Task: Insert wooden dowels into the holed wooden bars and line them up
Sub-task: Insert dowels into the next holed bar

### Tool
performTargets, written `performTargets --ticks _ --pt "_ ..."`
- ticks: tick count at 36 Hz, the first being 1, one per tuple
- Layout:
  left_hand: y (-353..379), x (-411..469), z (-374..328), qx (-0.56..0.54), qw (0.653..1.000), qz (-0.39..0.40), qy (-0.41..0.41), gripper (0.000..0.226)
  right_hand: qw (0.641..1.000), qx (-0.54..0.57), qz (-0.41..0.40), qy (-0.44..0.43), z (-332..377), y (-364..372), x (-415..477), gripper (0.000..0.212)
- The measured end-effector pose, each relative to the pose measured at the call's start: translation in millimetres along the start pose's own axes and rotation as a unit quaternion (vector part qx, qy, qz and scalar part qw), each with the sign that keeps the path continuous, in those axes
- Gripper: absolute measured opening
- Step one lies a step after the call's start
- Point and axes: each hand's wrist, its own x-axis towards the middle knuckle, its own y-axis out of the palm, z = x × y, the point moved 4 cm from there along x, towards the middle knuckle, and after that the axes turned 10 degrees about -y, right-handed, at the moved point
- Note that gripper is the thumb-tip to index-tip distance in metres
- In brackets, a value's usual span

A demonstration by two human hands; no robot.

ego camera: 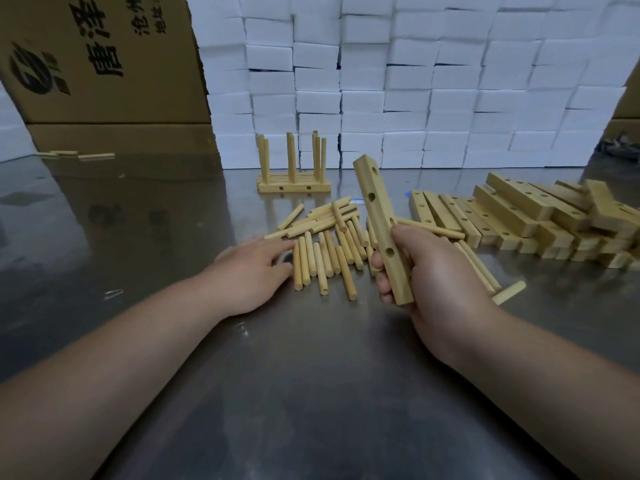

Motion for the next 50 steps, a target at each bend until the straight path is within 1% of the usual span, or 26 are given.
performTargets --ticks 3,5,6,7,9,10,12,14,17,19,20,22,23,25,27,31,32,36,40,43,44,47,50 --pt "-8 -1 0 -0.049 0.997 -0.065 -0.012 0.038 1.0 -0.011 0.005 0.007 -1 -1 1 0.021" --pt "-13 -1 2 -0.061 0.991 -0.112 -0.034 0.043 1.0 -0.013 0.006 0.013 -3 -1 3 0.021" --pt "-14 0 3 -0.051 0.991 -0.115 -0.047 0.045 1.0 -0.012 0.005 0.015 -3 -1 3 0.02" --pt "-12 0 4 -0.035 0.992 -0.102 -0.061 0.044 1.0 -0.009 0.004 0.016 -4 -1 4 0.018" --pt "-9 1 5 -0.017 0.995 -0.067 -0.078 0.037 1.0 -0.005 0.002 0.017 -4 -1 4 0.016" --pt "-8 1 6 -0.019 0.994 -0.065 -0.083 0.03 1.0 -0.003 0.0 0.017 -5 -1 4 0.016" --pt "-10 0 7 -0.03 0.991 -0.091 -0.093 0.017 1.0 0.001 -0.004 0.017 -5 -1 4 0.02" --pt "-14 -1 8 -0.027 0.988 -0.114 -0.103 0.016 1.0 0.007 -0.001 0.014 -4 -1 4 0.021" --pt "-15 -3 7 -0.04 0.984 -0.136 -0.105 0.016 1.0 0.019 0.01 0.018 -5 -1 2 0.015" --pt "-17 -4 5 -0.059 0.981 -0.154 -0.097 0.007 1.0 0.01 0.018 0.017 -5 -1 2 0.012" --pt "-17 -4 4 -0.063 0.982 -0.155 -0.088 0.008 1.0 0.008 0.019 0.015 -5 -1 2 0.012" --pt "-12 -3 2 -0.062 0.989 -0.11 -0.07 0.036 1.0 0.006 0.021 0.012 -4 -1 1 0.013" --pt "-10 -3 0 -0.055 0.993 -0.083 -0.06 0.041 1.0 0.001 0.023 0.01 -4 -1 1 0.013" --pt "-5 -2 -1 -0.024 0.997 -0.05 -0.048 0.039 1.0 -0.012 0.027 0.006 -3 0 1 0.014" --pt "-4 0 1 -0.015 0.997 -0.056 -0.049 0.035 1.0 -0.014 0.026 0.007 -3 -1 0 0.014" --pt "-10 -1 2 -0.025 0.992 -0.111 -0.059 0.013 1.0 -0.011 0.019 0.008 -3 0 0 0.015" --pt "-11 -1 2 -0.023 0.989 -0.127 -0.065 0.012 1.0 -0.014 0.018 0.007 -3 0 0 0.015" --pt "-17 -3 8 -0.027 0.976 -0.194 -0.099 0.02 0.999 -0.033 0.016 0.006 -3 -1 0 0.008" --pt "-22 -5 9 -0.072 0.963 -0.232 -0.114 0.013 0.999 -0.035 0.009 0.006 -2 -2 -1 0.008" --pt "-26 -8 7 -0.127 0.952 -0.26 -0.103 0.005 0.999 -0.037 0.01 0.018 -3 -2 0 0.012" --pt "-28 -9 6 -0.15 0.947 -0.271 -0.091 0.008 0.999 -0.039 0.008 0.019 -4 -2 0 0.013" --pt "-33 -14 1 -0.193 0.934 -0.301 -0.027 0.029 0.999 -0.046 0.006 0.018 -5 -2 0 0.012" --pt "-35 -22 -7 -0.23 0.92 -0.315 0.044 0.033 0.999 -0.047 0.007 0.016 -5 -1 0 0.01"
